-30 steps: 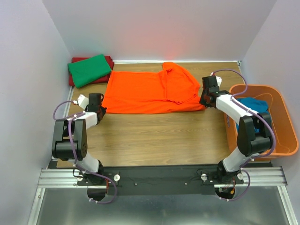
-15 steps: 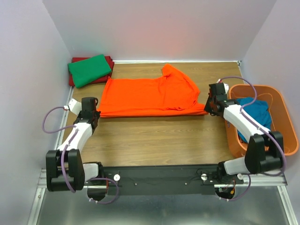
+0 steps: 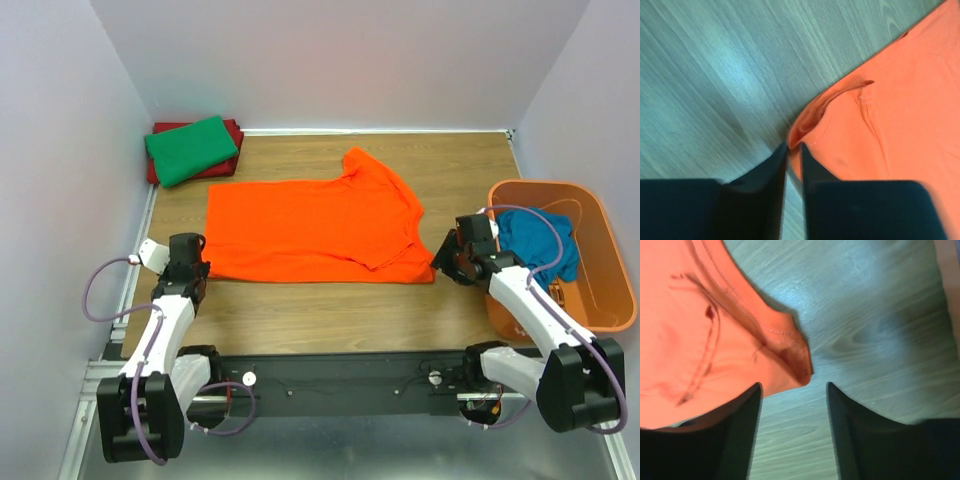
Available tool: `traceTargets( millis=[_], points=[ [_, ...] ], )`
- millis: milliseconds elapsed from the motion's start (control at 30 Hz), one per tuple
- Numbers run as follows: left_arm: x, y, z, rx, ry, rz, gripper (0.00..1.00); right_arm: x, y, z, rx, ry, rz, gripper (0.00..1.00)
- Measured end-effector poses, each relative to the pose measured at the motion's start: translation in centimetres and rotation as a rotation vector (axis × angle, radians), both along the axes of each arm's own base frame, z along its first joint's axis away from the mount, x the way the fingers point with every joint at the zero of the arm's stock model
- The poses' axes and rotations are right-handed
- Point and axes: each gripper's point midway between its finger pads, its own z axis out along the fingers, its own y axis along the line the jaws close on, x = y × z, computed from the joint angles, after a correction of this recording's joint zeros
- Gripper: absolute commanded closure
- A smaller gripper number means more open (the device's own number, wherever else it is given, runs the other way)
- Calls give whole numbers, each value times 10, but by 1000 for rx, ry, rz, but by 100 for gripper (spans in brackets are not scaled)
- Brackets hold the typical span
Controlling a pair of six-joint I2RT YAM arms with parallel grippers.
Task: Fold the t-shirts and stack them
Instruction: Fold the flattened tshirt in 1/3 of the way
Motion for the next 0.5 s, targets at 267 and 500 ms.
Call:
traceTargets(
  millis=[267,500],
  points=[
    [2,5,25,42,-48,-7,48,4,7,20,45,-58,13,33],
    [24,9,74,105,-161,-40,48,22,52,29,98,-102,143,36]
  ],
)
